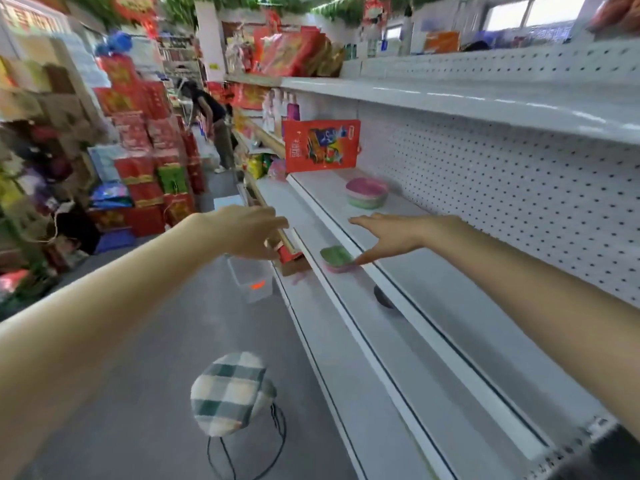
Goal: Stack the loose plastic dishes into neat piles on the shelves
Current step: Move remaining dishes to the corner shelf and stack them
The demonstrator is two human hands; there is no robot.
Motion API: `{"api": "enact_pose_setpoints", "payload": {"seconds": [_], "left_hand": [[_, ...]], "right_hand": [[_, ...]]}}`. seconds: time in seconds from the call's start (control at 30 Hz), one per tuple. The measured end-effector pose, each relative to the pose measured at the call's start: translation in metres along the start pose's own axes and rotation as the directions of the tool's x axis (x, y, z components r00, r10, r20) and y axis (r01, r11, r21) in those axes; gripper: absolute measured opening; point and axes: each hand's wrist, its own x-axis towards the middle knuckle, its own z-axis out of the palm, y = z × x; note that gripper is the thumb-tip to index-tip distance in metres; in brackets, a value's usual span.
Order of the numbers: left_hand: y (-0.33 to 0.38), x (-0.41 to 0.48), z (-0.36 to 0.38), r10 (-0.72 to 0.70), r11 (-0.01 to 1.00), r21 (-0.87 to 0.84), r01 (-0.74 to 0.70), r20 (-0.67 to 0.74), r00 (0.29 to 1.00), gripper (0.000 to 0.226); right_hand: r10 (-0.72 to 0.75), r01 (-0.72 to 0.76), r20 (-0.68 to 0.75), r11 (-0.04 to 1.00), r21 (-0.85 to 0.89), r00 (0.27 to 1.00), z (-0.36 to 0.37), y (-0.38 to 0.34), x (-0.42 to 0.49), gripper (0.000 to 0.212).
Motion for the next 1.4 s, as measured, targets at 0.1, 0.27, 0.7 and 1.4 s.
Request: {"api": "enact_pose_setpoints", "payload": {"seconds": [0.1, 0.27, 0.7, 1.4], "left_hand": [[-0.061, 0.038, 0.019, 0.025, 1.000, -0.004, -0.025, 0.012, 1.000, 0.059], [-0.123, 0.122, 0.050, 0.045, 0.988, -0.151, -0.035, 0.066, 0.997, 0.063], [-0.111, 0.384, 0.128, 0.284, 0.936, -0.211, -0.282, -0.024, 0.959, 0.065], [-0.106, 0.646, 0.197, 0.133, 0.244, -0.969, 0.031, 0.065, 0.989, 0.063]], "right_hand": [[0.060, -0.061, 0.023, 0.998, 0.024, 0.998, -0.002, -0.004, 0.057, 0.088], [0.134, -0.136, 0.039, 0.990, 0.049, 0.990, -0.015, 0.022, 0.136, 0.088], [0.362, -0.381, 0.136, 0.911, 0.158, 0.922, 0.008, 0.176, 0.297, 0.085], [0.816, -0.424, 0.097, 0.192, 0.885, 0.570, 0.038, 0.257, 0.453, 0.056]]}}
